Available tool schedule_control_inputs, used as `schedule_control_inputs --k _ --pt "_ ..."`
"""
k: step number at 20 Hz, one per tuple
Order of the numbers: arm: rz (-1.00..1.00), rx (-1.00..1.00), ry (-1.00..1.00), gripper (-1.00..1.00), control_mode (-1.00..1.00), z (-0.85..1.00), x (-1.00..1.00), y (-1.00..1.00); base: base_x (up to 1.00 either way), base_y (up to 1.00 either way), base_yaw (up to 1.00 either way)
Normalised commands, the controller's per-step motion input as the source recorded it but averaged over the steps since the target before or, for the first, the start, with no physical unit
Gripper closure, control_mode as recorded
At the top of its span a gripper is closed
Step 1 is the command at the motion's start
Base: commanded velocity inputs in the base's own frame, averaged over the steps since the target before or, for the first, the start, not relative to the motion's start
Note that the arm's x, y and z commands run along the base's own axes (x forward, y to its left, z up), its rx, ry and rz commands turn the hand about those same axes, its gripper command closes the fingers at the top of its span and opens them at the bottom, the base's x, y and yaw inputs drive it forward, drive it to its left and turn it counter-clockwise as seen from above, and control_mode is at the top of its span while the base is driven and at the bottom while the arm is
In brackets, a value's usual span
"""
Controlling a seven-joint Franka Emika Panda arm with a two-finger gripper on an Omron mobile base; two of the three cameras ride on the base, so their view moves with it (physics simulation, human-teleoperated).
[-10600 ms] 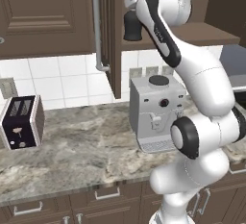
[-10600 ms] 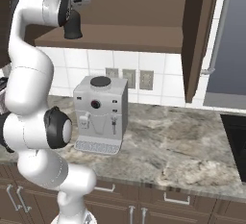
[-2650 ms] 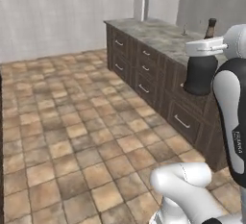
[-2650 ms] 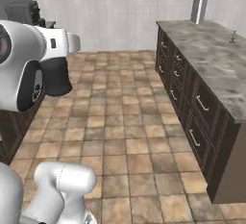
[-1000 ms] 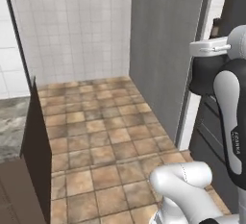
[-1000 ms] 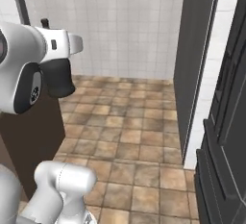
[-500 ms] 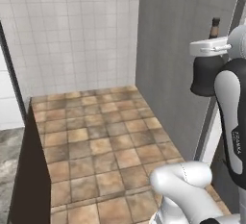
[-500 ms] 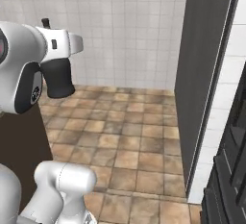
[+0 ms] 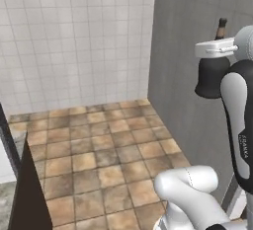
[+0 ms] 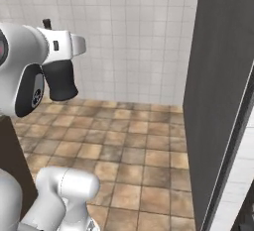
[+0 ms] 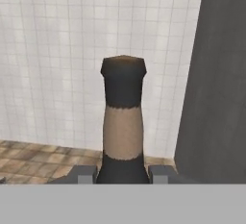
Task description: Get the candle and the liquor from the cabinet and move them to the dining counter.
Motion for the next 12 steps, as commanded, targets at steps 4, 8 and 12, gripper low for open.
schedule_control_inputs --k 4,8,12 --pt "0.0 0.0 0.0 1.0 1.0 0.0 0.0 0.0 1.0 0.26 0.04" --pt "0.0 0.0 0.0 1.0 1.0 0.0 0.0 0.0 1.0 0.33 0.05" --pt "0.0 0.0 0.0 1.0 1.0 0.0 0.0 0.0 1.0 0.37 0.05"
